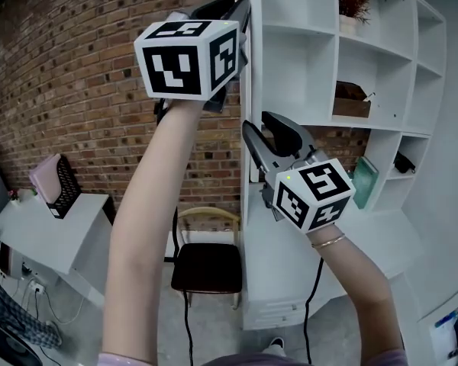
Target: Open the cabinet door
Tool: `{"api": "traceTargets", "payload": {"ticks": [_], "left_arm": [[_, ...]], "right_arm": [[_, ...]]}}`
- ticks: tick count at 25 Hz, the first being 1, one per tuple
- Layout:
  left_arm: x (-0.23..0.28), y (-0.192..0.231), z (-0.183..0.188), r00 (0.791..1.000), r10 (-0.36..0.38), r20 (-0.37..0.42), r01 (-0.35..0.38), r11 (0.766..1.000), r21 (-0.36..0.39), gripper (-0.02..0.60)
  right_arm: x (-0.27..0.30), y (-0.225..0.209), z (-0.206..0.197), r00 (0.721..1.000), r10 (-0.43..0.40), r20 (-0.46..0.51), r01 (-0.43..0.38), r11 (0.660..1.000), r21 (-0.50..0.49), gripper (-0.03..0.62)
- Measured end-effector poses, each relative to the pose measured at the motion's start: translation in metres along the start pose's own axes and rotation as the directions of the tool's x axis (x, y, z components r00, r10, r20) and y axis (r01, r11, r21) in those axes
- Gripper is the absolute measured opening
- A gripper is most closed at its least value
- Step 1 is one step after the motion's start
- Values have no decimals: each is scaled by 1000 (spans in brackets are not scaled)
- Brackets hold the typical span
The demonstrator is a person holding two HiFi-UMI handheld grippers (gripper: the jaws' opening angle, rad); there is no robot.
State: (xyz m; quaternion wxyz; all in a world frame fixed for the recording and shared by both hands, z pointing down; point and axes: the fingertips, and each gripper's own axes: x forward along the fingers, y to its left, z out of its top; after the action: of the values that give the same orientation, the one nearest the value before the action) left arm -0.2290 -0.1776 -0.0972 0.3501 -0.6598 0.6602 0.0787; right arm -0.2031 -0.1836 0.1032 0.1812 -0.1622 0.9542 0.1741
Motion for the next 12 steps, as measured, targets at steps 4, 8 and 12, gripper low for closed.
{"api": "traceTargets", "payload": {"ticks": [4,8,12], "left_arm": [[1,-4,3,1000,10,-5,-10,999,39,64],[-2,-1,3,1000,23,-5,-23,999,33,63],[-6,1,3,999,42,-3,-42,998,35,54]], "right_arm": [[1,-1,1,1000,-27,1,27,1000,1,132],[4,3,0,999,-42,-11,42,999,-8,130],[2,4,1,999,-53,-9,53,999,0,130]]}}
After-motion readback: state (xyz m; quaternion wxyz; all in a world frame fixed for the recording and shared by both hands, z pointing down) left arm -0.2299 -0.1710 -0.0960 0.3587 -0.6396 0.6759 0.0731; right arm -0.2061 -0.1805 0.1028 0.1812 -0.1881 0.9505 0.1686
